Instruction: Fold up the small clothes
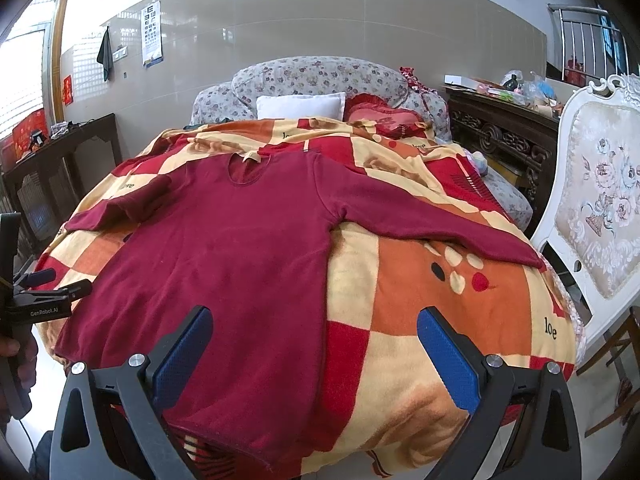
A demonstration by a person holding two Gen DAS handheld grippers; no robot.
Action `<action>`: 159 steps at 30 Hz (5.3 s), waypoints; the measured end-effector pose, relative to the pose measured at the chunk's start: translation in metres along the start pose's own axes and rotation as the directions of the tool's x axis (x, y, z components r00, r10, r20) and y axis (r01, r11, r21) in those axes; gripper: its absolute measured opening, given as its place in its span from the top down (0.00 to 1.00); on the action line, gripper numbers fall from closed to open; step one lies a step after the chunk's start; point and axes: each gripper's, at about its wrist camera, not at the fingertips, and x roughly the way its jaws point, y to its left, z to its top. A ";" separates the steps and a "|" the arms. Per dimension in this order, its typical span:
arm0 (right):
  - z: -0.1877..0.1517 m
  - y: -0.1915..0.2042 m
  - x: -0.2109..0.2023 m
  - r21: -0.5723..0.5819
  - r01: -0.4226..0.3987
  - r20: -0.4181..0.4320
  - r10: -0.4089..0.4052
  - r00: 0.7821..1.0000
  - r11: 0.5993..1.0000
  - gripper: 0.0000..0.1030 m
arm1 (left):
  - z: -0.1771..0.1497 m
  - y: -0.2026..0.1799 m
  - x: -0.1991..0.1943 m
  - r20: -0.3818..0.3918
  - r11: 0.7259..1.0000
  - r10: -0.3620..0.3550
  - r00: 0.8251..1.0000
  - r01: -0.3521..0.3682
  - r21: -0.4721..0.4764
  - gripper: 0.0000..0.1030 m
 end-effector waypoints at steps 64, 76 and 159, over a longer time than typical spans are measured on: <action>0.000 0.002 0.004 0.005 -0.008 -0.017 0.008 1.000 1.000 0.00 | -0.004 0.005 0.012 -0.025 1.000 0.003 1.000 -0.003 -0.007 0.00; 0.000 0.002 0.004 0.005 -0.008 -0.016 0.008 1.000 1.000 0.00 | -0.004 0.004 0.013 -0.026 1.000 0.003 1.000 -0.003 -0.008 0.00; 0.074 0.075 0.227 -0.080 -0.070 -0.163 0.056 0.985 0.994 0.00 | 0.045 0.079 0.118 -0.160 0.986 0.161 0.974 -0.166 -0.024 0.00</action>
